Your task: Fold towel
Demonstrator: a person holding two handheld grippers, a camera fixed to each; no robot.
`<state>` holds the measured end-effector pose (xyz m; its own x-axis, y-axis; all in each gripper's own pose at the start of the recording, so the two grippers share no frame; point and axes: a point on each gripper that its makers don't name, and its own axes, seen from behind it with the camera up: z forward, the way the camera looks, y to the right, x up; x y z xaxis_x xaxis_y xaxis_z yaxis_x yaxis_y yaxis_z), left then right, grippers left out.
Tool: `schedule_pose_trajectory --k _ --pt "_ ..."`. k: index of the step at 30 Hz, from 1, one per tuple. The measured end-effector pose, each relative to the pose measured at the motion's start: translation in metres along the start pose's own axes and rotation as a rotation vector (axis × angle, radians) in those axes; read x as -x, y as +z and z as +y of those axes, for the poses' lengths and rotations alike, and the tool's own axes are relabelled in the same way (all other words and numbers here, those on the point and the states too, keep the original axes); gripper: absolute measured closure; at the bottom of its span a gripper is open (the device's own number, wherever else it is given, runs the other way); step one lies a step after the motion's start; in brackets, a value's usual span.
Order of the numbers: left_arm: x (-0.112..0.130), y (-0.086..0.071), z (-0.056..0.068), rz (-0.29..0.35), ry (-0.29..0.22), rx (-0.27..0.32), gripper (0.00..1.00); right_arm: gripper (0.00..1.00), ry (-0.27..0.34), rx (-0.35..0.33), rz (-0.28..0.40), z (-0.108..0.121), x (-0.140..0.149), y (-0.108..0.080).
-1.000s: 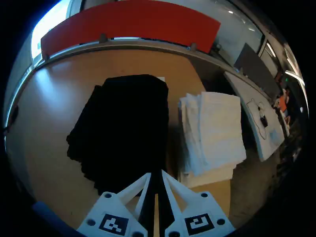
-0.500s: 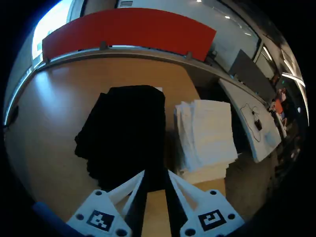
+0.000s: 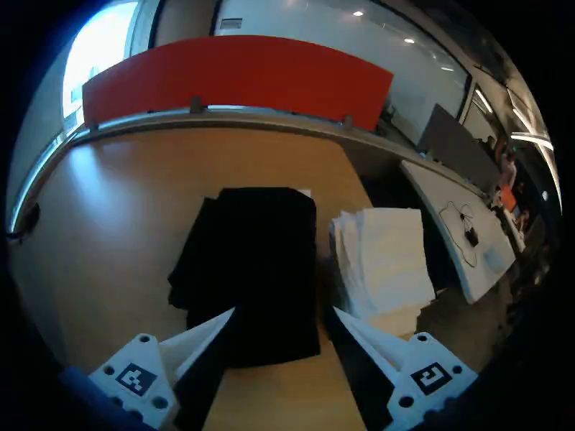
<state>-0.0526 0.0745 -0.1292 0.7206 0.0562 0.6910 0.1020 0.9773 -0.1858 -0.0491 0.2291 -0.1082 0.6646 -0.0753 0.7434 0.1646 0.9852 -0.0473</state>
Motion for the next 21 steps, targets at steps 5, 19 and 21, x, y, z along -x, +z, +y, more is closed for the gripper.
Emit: schedule_pose_trajectory --k 5,19,21 --pt "-0.005 0.001 -0.001 0.010 0.002 0.001 0.08 0.04 -0.006 -0.013 0.029 -0.013 -0.012 -0.002" --pt "-0.019 0.005 -0.003 0.048 -0.005 0.005 0.08 0.03 0.019 -0.022 0.166 -0.042 -0.054 -0.016" --pt "-0.023 0.006 -0.004 0.058 -0.005 0.005 0.08 0.03 0.028 -0.029 0.212 -0.050 -0.067 -0.022"
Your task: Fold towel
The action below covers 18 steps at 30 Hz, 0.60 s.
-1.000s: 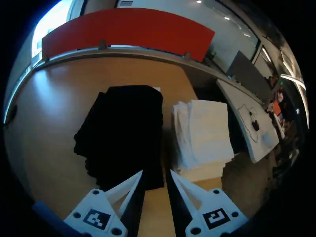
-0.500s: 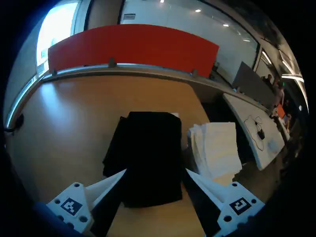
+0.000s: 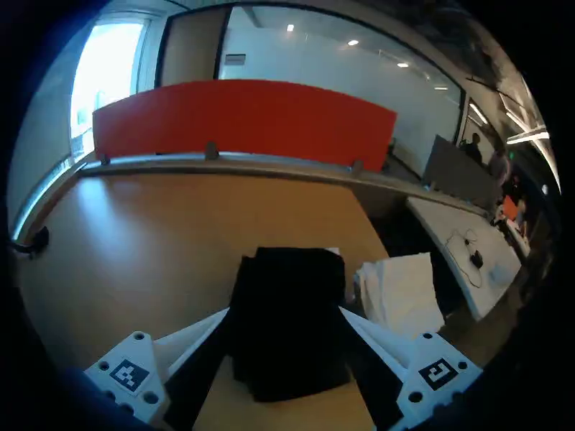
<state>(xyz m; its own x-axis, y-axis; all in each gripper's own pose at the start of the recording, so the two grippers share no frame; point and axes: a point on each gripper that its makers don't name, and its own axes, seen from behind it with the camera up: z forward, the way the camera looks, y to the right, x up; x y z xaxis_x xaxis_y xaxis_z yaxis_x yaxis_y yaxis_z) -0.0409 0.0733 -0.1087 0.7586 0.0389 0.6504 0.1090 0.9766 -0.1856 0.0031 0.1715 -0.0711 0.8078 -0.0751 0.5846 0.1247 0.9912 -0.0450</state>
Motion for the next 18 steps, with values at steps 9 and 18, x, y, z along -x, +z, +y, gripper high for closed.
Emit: schedule_pose_trajectory --k 9,18 --pt "-0.022 0.008 -0.002 0.061 0.015 -0.010 0.08 0.03 0.034 -0.058 0.139 -0.047 -0.044 -0.008" --pt "-0.050 0.009 -0.008 0.153 0.016 -0.033 0.08 0.03 0.070 -0.113 0.240 -0.090 -0.075 -0.013"
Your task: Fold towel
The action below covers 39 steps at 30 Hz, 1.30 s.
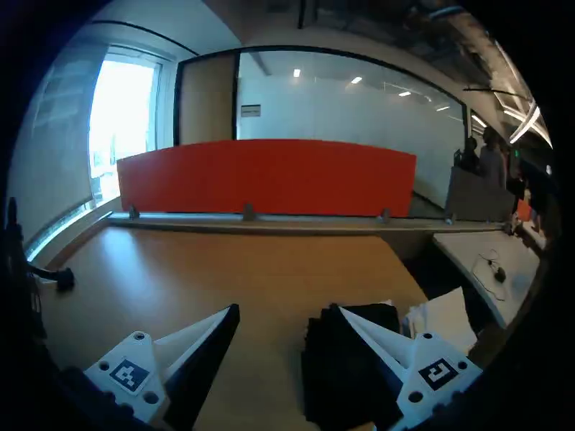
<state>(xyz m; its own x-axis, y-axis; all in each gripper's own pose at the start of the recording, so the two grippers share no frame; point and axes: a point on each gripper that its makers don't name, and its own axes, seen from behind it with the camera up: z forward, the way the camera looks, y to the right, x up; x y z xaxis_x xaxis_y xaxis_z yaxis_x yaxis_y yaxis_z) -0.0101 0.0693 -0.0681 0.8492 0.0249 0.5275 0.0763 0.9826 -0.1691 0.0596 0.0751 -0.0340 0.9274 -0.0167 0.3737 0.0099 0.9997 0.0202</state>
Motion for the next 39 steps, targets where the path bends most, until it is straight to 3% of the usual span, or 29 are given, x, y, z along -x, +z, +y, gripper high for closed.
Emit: schedule_pose_trajectory --k 8,18,24,39 --pt "-0.027 0.004 -0.008 0.089 -0.016 -0.022 0.08 0.03 0.041 -0.034 0.083 -0.035 -0.024 0.006" --pt "-0.059 0.005 -0.015 0.191 0.001 -0.045 0.08 0.03 0.029 -0.027 0.174 -0.067 -0.049 0.012" --pt "-0.076 0.004 -0.020 0.247 0.015 -0.065 0.08 0.03 -0.008 -0.038 0.205 -0.086 -0.057 0.014" --pt "-0.097 0.010 -0.021 0.366 0.015 -0.069 0.08 0.03 -0.019 -0.055 0.251 -0.117 -0.068 0.013"
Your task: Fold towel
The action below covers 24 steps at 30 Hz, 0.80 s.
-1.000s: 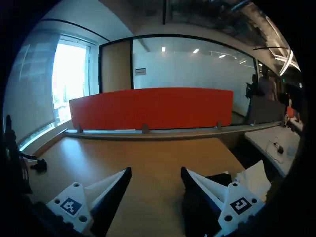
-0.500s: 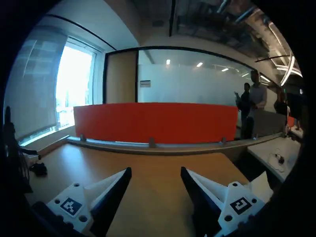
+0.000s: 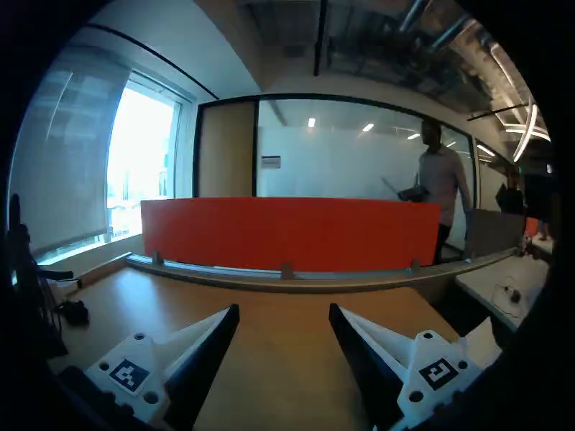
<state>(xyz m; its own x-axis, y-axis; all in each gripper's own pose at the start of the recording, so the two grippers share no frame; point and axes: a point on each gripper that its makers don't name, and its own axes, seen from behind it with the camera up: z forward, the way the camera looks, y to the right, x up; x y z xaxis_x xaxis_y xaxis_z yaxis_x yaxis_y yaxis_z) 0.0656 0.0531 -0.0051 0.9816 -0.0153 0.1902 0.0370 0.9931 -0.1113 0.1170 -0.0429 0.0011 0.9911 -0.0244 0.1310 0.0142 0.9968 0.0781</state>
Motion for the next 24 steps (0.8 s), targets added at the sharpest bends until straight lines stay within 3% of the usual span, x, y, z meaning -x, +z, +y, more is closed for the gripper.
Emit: schedule_pose_trajectory --k 9,24 --pt "0.016 0.007 -0.008 0.050 0.028 -0.016 0.08 0.03 -0.003 -0.012 0.014 -0.013 0.009 0.000" --pt "0.041 0.019 -0.023 0.112 0.026 -0.046 0.08 0.03 -0.015 -0.014 0.027 -0.030 0.018 0.014"
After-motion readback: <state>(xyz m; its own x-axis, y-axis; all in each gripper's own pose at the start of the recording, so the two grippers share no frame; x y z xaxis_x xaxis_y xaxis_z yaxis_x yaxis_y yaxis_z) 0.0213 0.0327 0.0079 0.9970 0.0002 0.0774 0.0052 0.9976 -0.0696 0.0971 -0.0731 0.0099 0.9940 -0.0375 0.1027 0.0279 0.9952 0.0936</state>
